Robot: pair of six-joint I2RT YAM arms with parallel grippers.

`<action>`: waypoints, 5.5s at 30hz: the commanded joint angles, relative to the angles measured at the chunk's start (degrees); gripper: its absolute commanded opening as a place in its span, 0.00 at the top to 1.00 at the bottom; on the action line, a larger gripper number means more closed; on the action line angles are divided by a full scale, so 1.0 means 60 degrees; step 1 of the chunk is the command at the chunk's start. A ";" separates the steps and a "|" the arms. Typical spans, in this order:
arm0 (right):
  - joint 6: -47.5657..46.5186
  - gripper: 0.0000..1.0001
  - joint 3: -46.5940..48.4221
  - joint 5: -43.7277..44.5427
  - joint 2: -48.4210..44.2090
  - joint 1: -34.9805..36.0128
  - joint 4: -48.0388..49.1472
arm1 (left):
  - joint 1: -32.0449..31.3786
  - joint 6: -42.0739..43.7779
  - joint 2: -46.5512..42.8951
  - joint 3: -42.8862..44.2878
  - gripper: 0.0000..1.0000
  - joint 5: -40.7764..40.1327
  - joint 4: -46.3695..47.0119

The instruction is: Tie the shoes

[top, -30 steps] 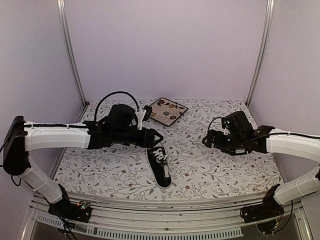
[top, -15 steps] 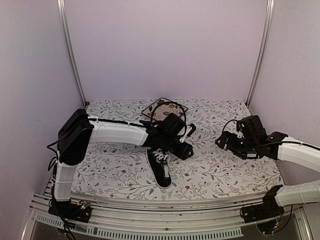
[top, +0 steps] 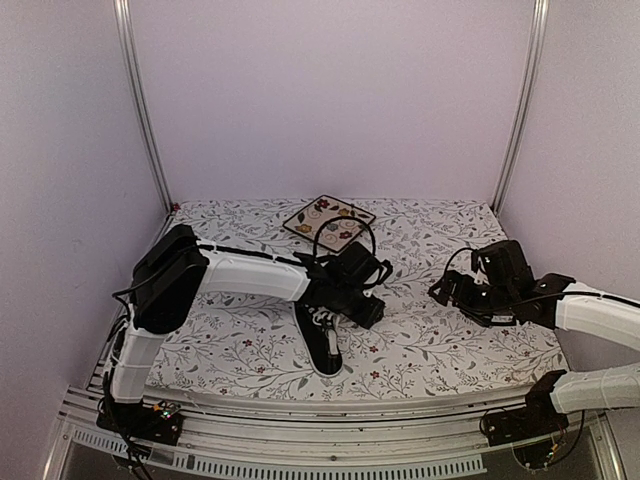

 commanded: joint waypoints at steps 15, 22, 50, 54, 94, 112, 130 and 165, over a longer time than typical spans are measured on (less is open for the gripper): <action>0.0055 0.00 -0.0071 -0.0312 0.0013 -0.0039 0.0528 | -0.0064 0.0442 0.1508 0.1767 0.61 -0.0636 -0.0386; 0.0166 0.01 -0.0150 -0.0334 -0.0048 -0.0042 0.0560 | -0.0068 0.0495 0.1712 0.1769 0.69 -0.0811 -0.0395; -0.0648 0.01 0.0237 -0.1194 0.0776 -0.0016 0.1182 | 0.3360 -0.2457 -0.7500 -0.6375 1.00 0.0015 0.2672; -0.0930 0.01 0.0539 -0.1425 0.1440 0.0228 0.1594 | 0.4191 -0.2666 -0.9586 -0.8231 1.00 -0.0228 0.1751; -0.0731 0.31 0.7188 0.2275 0.9297 0.2335 -0.2434 | 0.4642 -0.3219 -1.1070 -1.0423 1.00 0.2470 0.4207; 0.0574 0.95 0.6444 0.2513 0.9007 0.2437 -0.2855 | 0.4626 -0.2870 -1.0695 -1.0072 1.00 0.3130 0.4502; -0.1517 0.98 0.5045 0.0506 0.4204 0.1609 0.0737 | 0.3540 -0.2226 -0.5717 -0.6606 1.00 0.5511 0.5475; -0.1621 0.98 0.4145 -0.1423 0.4142 0.2054 0.3090 | 0.3416 -0.1969 -0.4817 -0.6734 0.37 0.2326 0.3500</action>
